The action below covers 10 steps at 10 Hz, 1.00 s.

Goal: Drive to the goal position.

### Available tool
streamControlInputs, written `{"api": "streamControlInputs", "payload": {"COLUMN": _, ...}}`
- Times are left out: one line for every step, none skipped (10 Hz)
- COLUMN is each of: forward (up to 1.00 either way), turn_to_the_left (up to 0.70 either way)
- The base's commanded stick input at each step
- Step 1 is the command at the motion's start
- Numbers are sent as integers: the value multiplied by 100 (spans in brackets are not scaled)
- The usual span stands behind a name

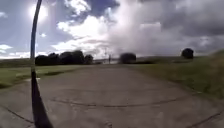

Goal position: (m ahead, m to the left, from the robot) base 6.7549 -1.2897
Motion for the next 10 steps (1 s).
{"api": "streamControlInputs", "payload": {"forward": 70, "turn_to_the_left": 0}}
{"api": "streamControlInputs", "payload": {"forward": 70, "turn_to_the_left": 0}}
{"api": "streamControlInputs", "payload": {"forward": 70, "turn_to_the_left": 0}}
{"api": "streamControlInputs", "payload": {"forward": 70, "turn_to_the_left": 0}}
{"api": "streamControlInputs", "payload": {"forward": 70, "turn_to_the_left": 0}}
{"api": "streamControlInputs", "payload": {"forward": 70, "turn_to_the_left": 0}}
{"api": "streamControlInputs", "payload": {"forward": 70, "turn_to_the_left": 0}}
{"api": "streamControlInputs", "payload": {"forward": 70, "turn_to_the_left": 0}}
{"api": "streamControlInputs", "payload": {"forward": 70, "turn_to_the_left": 0}}
{"api": "streamControlInputs", "payload": {"forward": 70, "turn_to_the_left": 0}}
